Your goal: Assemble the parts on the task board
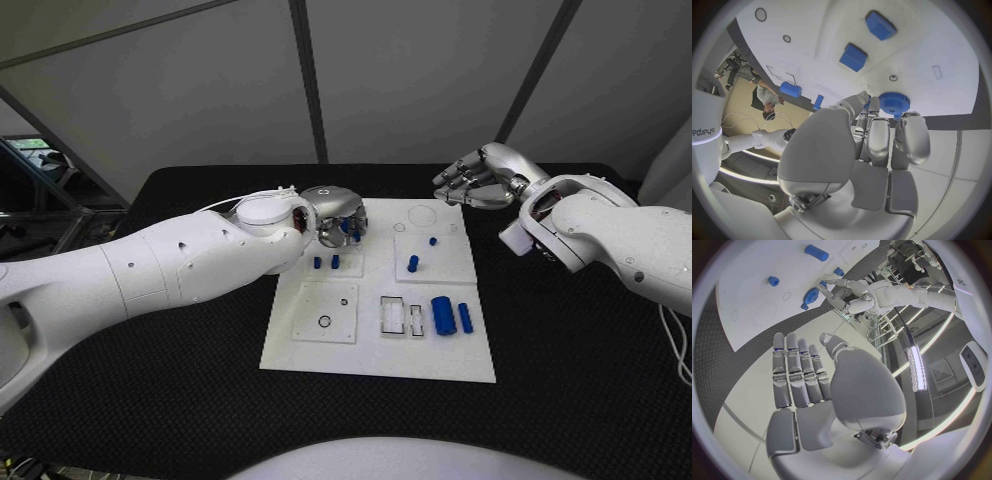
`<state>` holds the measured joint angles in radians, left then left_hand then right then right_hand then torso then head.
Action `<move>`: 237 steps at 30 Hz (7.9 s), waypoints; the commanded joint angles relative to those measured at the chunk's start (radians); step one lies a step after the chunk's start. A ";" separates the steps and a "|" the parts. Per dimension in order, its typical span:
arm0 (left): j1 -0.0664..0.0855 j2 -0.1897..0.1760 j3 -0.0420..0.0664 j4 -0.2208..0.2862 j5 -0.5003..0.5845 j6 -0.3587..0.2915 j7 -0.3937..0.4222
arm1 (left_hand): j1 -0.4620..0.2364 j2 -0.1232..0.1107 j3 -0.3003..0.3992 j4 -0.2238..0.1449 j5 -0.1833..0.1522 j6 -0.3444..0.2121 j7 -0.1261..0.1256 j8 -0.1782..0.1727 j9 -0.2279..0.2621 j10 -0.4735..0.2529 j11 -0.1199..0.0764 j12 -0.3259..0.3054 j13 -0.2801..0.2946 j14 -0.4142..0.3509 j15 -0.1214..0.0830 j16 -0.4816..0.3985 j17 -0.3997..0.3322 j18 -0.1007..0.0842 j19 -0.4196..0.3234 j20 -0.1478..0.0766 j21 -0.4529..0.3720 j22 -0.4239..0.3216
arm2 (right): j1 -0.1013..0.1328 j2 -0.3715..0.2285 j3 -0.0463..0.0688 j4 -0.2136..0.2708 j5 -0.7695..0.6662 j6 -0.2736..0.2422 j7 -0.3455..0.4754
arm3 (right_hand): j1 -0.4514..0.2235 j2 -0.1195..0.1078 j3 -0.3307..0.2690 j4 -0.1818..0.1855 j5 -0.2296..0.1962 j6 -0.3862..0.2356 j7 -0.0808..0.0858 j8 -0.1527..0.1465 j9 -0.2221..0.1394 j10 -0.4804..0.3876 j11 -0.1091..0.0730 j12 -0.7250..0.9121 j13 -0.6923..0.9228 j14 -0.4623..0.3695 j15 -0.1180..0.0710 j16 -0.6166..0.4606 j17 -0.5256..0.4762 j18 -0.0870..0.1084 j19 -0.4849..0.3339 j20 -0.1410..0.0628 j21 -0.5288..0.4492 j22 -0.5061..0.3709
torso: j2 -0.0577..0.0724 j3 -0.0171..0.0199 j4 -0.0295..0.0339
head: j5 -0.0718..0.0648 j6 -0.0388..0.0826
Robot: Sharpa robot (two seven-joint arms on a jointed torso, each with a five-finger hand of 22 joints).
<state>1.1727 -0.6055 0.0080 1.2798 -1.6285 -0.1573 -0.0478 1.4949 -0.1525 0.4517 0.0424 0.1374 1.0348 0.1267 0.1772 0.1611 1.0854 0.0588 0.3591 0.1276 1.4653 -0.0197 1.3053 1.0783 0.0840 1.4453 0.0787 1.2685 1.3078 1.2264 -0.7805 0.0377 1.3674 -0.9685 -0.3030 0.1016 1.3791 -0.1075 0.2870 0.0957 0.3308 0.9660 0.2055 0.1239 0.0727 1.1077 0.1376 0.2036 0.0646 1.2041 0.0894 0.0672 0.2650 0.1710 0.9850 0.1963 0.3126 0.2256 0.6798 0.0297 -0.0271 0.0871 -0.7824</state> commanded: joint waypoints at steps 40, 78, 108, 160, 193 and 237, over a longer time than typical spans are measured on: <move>-0.038 -0.141 0.052 0.083 0.061 0.015 -0.023 | -0.028 -0.005 0.006 0.003 -0.004 0.010 0.002 -0.011 -0.003 0.007 0.005 -0.018 -0.002 -0.003 0.005 0.003 -0.006 -0.013 -0.002 0.005 0.000 0.037 | 0.002 -0.003 0.001 -0.004 -0.004 -0.003 0.008 | 0.004 0.005 0.001 -0.006 0.004 0.002 0.002 -0.002 0.001 -0.001 0.002 0.000 -0.001 -0.001 0.002 -0.003 -0.001 0.011 0.007 0.002 -0.006 -0.001 | 0.001 0.0008 -0.0013 | 0.027 -0.002; -0.040 -0.118 0.052 0.061 0.061 0.056 -0.039 | -0.029 -0.006 0.006 0.002 -0.004 0.011 0.002 -0.012 -0.003 0.008 0.005 -0.020 -0.002 -0.004 0.005 0.002 -0.008 -0.013 -0.003 0.005 -0.002 0.036 | 0.001 -0.001 0.001 -0.004 -0.004 0.000 0.007 | 0.004 0.006 0.001 -0.006 0.005 0.003 0.002 -0.002 0.001 0.000 0.002 0.000 -0.001 -0.001 0.003 -0.002 -0.002 0.011 0.009 0.002 -0.008 -0.003 | 0.001 0.0002 -0.0018 | 0.026 -0.008; -0.041 -0.110 0.052 0.053 0.061 0.080 -0.055 | -0.043 -0.011 0.003 0.004 -0.006 0.004 0.003 -0.024 -0.007 0.004 0.007 -0.032 -0.001 -0.008 0.007 -0.001 -0.016 -0.012 -0.006 0.007 -0.007 0.034 | 0.001 0.001 0.001 -0.006 -0.004 0.007 0.002 | 0.003 0.006 0.002 -0.006 0.005 0.003 0.002 -0.002 0.001 0.000 0.002 0.000 -0.001 -0.001 0.003 -0.002 -0.003 0.011 0.009 0.002 -0.009 -0.003 | 0.001 0.0012 -0.0017 | 0.021 -0.012; -0.042 -0.193 0.076 0.033 0.146 -0.043 -0.031 | -0.051 -0.029 0.024 -0.008 -0.003 -0.099 0.026 -0.080 -0.068 -0.022 0.025 -0.084 0.004 -0.047 0.021 -0.052 -0.128 0.012 -0.053 0.019 -0.124 -0.034 | 0.000 -0.026 0.000 0.024 -0.259 0.044 -0.040 | 0.039 0.013 -0.005 -0.053 -0.027 0.036 -0.033 0.002 0.004 -0.004 -0.029 -0.016 -0.001 0.207 -0.059 0.093 0.042 0.014 0.173 -0.067 0.101 0.052 | -0.001 -0.0007 -0.0027 | -0.010 0.015; -0.062 -0.369 0.083 0.264 1.389 -0.071 0.419 | -0.070 0.009 -0.030 -0.001 -0.007 -0.016 0.035 -0.008 -0.075 0.002 0.029 0.008 0.039 -0.284 0.030 -0.438 -0.596 0.099 -0.318 0.030 -0.699 -0.409 | -0.071 0.022 -0.015 0.065 -0.858 0.091 -0.232 | 0.001 -0.040 0.112 -0.055 -0.092 0.048 -0.045 -0.060 -0.003 0.020 -0.038 -0.138 0.000 0.304 -0.079 1.045 0.742 -0.074 0.360 -0.092 0.917 0.866 | 0.002 -0.0011 -0.0019 | -0.081 0.042; -0.063 -0.368 0.083 0.248 1.411 -0.064 0.413 | -0.063 0.013 -0.044 -0.009 -0.006 -0.030 0.043 -0.010 -0.080 -0.017 0.035 0.016 0.042 -0.293 0.034 -0.443 -0.603 0.098 -0.318 0.032 -0.713 -0.418 | -0.075 0.051 -0.030 0.046 -0.863 0.069 -0.245 | 0.043 0.031 0.176 -0.096 -0.139 0.167 -0.076 -0.010 0.033 0.155 -0.079 -0.105 0.027 0.301 -0.112 1.172 0.830 -0.103 0.417 -0.110 1.065 1.050 | 0.001 0.0002 -0.0024 | -0.075 0.021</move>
<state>1.1091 -0.9737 0.0906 1.5276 -0.2235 -0.2334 0.3514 1.4320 -0.1471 0.4136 0.0326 0.1338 1.0056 0.1662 0.1628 0.0817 1.0738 0.0953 0.3685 0.1689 1.1812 0.0145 0.8664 0.4762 0.1932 1.1361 0.1093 0.5598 0.8907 1.1497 -0.7286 0.0076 1.4099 -1.8257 -0.2038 -0.1386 1.4189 -0.0808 0.4614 0.0065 0.1910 1.1290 0.1286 0.1129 0.0946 1.2544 0.0588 0.0987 0.0907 1.4687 -0.0147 1.2369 1.0937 0.0848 1.3960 0.0892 1.3704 1.2746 0.6808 0.0300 -0.0296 0.0122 -0.7609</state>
